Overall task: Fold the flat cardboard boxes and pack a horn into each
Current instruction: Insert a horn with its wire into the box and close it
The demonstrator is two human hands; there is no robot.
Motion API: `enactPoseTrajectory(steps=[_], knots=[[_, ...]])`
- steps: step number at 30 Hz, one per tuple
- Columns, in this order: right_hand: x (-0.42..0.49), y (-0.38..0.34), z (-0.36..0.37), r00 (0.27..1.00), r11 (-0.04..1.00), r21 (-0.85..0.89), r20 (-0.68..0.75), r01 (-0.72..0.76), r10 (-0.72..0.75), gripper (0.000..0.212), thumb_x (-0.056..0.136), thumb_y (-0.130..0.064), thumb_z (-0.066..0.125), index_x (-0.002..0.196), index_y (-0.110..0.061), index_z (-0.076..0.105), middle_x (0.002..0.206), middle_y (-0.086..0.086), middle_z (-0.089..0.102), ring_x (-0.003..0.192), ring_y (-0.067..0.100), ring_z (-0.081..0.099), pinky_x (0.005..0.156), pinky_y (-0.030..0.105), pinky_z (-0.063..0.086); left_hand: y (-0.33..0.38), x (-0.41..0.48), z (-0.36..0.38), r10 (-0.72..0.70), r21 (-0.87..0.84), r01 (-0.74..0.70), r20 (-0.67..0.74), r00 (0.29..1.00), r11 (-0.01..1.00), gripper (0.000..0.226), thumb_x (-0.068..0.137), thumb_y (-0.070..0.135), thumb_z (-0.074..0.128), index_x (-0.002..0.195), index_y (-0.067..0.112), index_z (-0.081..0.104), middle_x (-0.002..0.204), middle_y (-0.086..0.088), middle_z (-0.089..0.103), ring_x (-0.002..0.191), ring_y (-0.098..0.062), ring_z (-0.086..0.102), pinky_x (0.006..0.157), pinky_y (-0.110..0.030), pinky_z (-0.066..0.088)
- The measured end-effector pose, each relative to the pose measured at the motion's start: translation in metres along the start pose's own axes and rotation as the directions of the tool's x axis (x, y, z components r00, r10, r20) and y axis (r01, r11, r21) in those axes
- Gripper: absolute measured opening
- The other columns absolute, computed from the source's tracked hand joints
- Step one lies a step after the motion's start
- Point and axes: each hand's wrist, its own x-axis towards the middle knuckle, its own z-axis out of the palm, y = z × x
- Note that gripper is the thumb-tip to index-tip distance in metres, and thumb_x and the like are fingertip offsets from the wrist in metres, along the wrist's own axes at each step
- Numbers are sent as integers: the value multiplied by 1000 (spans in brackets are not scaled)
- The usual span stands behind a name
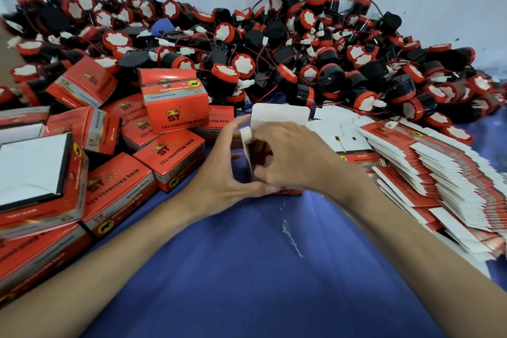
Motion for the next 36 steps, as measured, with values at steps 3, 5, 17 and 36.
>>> enactPoseTrajectory(steps=[3,5,17,36], knots=[[-2,1,4,999,1000,-16,-43,2,-2,32,70,-22,62,94,-22,41,67,-16,36,62,16,39,56,30,26,0,-2,-1,56,-22,-55,15,998,998,101,63,23,85,143,33,24,146,3,35,131,-5,42,98,-13,39],[-2,5,3,998,999,25,-56,43,-41,35,72,-17,61,103,-18,44,63,-17,35,56,7,37,52,28,25,1,-2,0,55,-55,-57,-23,998,997,94,62,22,85,137,36,29,142,4,39,126,-6,47,98,-17,42],[-12,21,-3,977,990,117,188,79,-101,30,97,-30,41,86,-27,68,114,-16,55,110,6,46,91,38,42,-2,-1,2,63,-82,-67,-53,997,994,50,71,26,77,106,26,41,120,8,47,117,-9,55,94,-25,46],[-44,38,35,672,867,469,-699,171,245,16,82,-3,51,95,1,60,101,6,51,92,5,52,75,15,44,2,-1,4,87,103,-81,-48,995,991,44,85,39,55,127,24,58,123,6,50,118,3,47,95,-14,42]])
